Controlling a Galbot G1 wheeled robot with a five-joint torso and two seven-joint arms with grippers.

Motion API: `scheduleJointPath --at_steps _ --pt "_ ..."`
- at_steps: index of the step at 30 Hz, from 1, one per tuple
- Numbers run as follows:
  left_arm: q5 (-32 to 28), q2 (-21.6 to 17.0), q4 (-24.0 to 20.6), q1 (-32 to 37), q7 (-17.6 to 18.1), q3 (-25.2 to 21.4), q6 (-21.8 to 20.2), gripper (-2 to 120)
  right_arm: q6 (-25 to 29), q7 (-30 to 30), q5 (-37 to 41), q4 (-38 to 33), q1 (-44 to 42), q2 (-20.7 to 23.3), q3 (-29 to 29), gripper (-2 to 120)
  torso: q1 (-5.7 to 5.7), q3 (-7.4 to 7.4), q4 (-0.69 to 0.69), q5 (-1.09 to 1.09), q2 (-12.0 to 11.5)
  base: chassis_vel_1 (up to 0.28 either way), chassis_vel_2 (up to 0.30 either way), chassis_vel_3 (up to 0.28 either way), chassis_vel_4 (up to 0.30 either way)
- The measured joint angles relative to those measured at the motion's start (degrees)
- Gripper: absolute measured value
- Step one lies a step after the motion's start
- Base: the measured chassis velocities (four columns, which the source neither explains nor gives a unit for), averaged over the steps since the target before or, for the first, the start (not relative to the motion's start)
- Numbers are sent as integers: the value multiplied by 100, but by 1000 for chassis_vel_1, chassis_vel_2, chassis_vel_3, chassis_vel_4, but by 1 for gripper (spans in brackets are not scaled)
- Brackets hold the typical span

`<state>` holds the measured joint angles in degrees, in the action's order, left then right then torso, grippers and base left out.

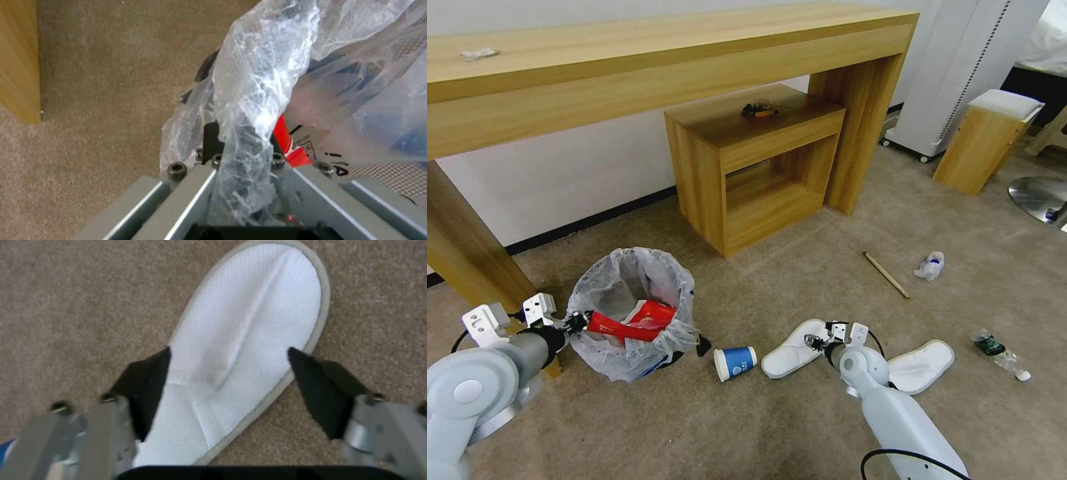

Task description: Pick up the trash bin and place the garbage on the floor into it.

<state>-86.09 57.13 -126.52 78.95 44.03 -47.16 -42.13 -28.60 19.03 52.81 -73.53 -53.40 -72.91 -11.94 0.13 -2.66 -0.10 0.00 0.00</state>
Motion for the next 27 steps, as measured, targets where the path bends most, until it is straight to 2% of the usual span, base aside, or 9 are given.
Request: scheduleJointPath --at_steps 1,3,8,15,26,27 --pt "0 0 0 0 0 0 0 0 0 0 0 0 0 0 0 73 0 0 0 0 0 0 0 0 0" --pt "18 7 -18 23 0 -3 0 0 21 -45 -78 130 40 -42 -2 84 0 0 1 0 0 0 0 0 0" --pt "36 18 -57 49 2 -6 0 0 66 -133 -250 366 114 -113 8 96 0 0 0 0 0 0 0 0 0" --pt "41 18 -90 96 4 -41 0 0 139 -240 -395 533 184 -170 8 88 0 0 1 0 0 0 0 0 0" --pt "44 16 -117 158 -11 -80 0 0 187 -319 -492 438 164 -217 74 84 0 0 0 0 0 0 0 0 0" --pt "44 16 -122 167 -14 -86 0 0 194 -322 -512 438 164 -229 87 80 0 0 0 0 0 0 0 0 0"
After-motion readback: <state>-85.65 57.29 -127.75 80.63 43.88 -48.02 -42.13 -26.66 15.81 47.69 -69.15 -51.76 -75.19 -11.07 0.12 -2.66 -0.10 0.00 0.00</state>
